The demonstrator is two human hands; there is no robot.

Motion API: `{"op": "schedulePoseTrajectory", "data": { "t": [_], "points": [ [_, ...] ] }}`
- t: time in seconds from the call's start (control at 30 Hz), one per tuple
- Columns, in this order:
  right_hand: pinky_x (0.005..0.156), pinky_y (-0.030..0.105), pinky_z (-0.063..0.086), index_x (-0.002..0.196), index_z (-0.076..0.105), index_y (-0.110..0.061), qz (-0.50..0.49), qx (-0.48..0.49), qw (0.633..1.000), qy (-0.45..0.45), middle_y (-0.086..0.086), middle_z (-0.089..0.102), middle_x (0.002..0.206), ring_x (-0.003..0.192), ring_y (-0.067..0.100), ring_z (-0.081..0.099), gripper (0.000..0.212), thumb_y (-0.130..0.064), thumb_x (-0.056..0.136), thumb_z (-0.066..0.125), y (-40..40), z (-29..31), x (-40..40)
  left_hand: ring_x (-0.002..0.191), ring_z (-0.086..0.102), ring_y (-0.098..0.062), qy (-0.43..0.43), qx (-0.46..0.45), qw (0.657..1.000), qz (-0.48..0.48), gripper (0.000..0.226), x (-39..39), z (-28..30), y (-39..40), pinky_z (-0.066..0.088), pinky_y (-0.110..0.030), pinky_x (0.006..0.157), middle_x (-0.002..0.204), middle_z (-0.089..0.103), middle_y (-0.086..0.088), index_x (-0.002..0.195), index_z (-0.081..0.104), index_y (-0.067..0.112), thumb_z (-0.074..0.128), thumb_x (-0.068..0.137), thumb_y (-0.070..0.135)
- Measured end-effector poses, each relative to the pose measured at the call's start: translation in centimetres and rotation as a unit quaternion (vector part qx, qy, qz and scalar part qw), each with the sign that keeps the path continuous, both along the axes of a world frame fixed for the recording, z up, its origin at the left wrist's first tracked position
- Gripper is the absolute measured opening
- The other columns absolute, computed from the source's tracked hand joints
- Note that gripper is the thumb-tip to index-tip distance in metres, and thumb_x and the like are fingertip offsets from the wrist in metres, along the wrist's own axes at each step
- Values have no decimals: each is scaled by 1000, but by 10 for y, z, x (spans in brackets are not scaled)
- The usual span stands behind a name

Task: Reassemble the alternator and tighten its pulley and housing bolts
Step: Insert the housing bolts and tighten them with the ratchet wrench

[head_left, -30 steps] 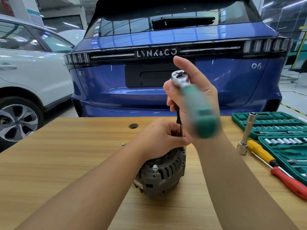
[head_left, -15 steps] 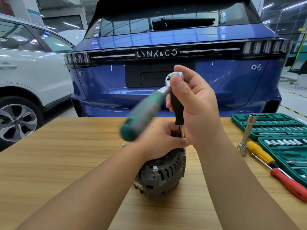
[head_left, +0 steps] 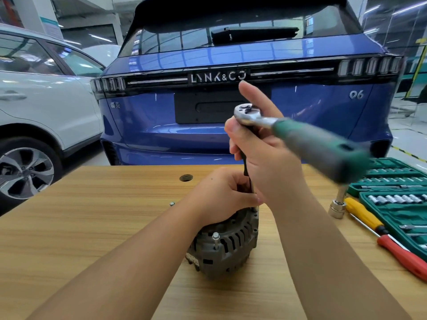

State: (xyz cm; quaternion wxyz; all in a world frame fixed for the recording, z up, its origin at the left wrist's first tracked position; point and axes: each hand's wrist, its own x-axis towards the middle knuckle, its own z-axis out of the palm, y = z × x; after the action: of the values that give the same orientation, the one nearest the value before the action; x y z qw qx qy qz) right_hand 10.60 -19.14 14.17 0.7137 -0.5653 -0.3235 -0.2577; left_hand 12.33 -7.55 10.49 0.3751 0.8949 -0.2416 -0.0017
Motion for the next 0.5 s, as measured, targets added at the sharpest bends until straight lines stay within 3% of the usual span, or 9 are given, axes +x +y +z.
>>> {"op": "schedulePoseTrajectory", "data": {
  "t": [0.1, 0.2, 0.3, 0.4, 0.5],
  "points": [
    [70, 16, 48, 124, 57, -41, 25, 1, 1000, -7, 17, 46, 85, 69, 15, 46, 48, -3, 96, 63, 2, 0, -4, 86, 67, -3, -6, -5, 1000, 5, 3, 0, 0, 1, 59, -37, 83, 92, 74, 15, 91, 73, 39, 75, 90, 41],
    [60, 25, 47, 120, 57, -43, 22, -1, 999, 25, 5, 61, 77, 62, 18, 49, 46, -3, 97, 56, -3, 4, -2, 83, 68, -4, 4, 12, 1000, 7, 9, 1, 0, 0, 59, -36, 81, 91, 75, 14, 94, 76, 34, 73, 91, 43],
    [51, 23, 48, 119, 60, -30, 141, 34, 982, 124, 3, 70, 77, 56, 17, 56, 38, -6, 103, 35, -9, 13, 2, 82, 67, -2, 9, 1, 1000, 9, 7, 2, -1, 0, 58, -34, 81, 89, 75, 15, 93, 75, 36, 75, 89, 42],
    [53, 22, 49, 118, 61, -27, 150, 44, 978, 137, 8, 68, 90, 60, 12, 62, 24, -25, 97, 48, -6, 14, 0, 84, 69, -4, 10, -18, 1000, 5, 7, 3, -2, 1, 58, -36, 84, 90, 76, 13, 93, 74, 34, 78, 88, 36],
    [59, 23, 49, 122, 58, -22, 93, 65, 986, 122, -1, 66, 86, 64, 11, 58, 39, -34, 86, 64, -3, 7, -5, 84, 69, 1, 10, -20, 1000, -13, 7, 3, -2, 1, 55, -24, 77, 90, 75, 16, 95, 74, 33, 78, 89, 34]
  ]
}}
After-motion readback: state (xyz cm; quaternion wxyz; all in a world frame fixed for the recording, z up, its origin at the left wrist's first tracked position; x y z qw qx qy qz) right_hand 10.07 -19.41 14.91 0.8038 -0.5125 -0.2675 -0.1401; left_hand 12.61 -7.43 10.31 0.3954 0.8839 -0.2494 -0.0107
